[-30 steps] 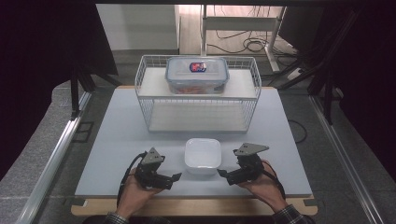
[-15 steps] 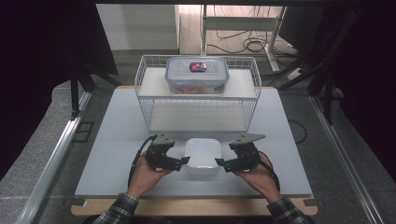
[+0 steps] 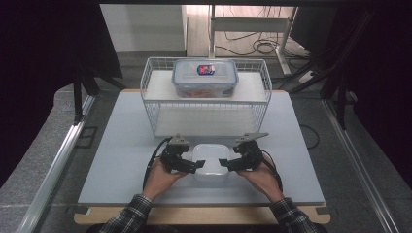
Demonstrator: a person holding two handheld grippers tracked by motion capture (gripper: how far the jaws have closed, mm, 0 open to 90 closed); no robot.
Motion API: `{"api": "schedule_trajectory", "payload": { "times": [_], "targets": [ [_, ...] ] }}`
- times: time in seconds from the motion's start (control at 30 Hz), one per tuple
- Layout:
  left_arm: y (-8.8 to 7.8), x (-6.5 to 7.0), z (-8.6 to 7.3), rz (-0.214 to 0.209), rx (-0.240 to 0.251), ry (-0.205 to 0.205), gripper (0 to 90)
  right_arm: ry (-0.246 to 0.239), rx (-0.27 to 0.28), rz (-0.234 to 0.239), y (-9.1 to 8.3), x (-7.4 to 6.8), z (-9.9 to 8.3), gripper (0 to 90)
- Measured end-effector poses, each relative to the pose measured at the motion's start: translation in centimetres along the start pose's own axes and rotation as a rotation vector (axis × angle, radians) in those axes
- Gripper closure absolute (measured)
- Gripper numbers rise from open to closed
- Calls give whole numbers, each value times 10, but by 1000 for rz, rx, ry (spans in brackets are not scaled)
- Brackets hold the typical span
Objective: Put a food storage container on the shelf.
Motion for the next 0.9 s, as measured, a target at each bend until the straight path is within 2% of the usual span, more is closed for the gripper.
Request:
{"api": "schedule_trajectory", "payload": {
  "times": [0.07, 0.1, 0.13, 0.17, 0.2, 0.27, 0.33, 0.43, 0.53, 0.6, 0.67, 0.77, 0.83, 0.9],
  "targets": [
    [2, 3, -2, -53, -10, -19, 171, 26, -5, 39, 1, -4, -2, 195],
    [3, 3, -3, -58, -7, -30, 173, 37, -7, 63, 1, -6, -2, 211],
    [2, 4, -4, -62, -4, -36, 168, 45, -6, 68, 2, -8, -3, 208],
    [3, 5, -7, -96, -25, -49, 174, 45, -8, 61, 1, -9, -3, 214],
    [4, 7, -10, -113, -44, -61, 143, 40, -17, 77, 0, -12, -4, 228],
    [3, 10, -14, -124, -61, -61, 117, 39, -37, 99, -3, -18, -7, 228],
    [0, 13, -17, -106, -86, -53, 118, 38, -46, 99, -7, -23, -10, 255],
    [-9, 17, -20, -87, -90, -55, 215, 26, -51, 82, -15, -26, -13, 344],
    [-17, 19, -21, -55, -41, -48, 321, 30, -31, 68, -22, -28, -15, 456],
    [-22, 18, -19, -24, 1, -52, 459, 30, -17, 37, -25, -28, -15, 508],
    [-24, 19, -19, -11, 16, -53, 498, 40, -19, 37, -27, -28, -15, 530],
    [-27, 18, -19, -16, 44, -102, 569, 62, -4, 31, -28, -27, -15, 581],
    [-29, 17, -19, -16, 65, -121, 626, 70, 12, 15, -30, -26, -14, 616],
    [-30, 18, -19, -8, 80, -124, 650, 70, 22, -5, -31, -26, -13, 636]
  ]
}}
Point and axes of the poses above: each handheld gripper's, and its own axes: y roughly forward along the jaws, z roughly out of its top, x roughly to its right, the point moved 7 cm from there along y, roughly forward along the jaws, and after that the axes turned 10 degrees about -y, right-handed, at the moved point
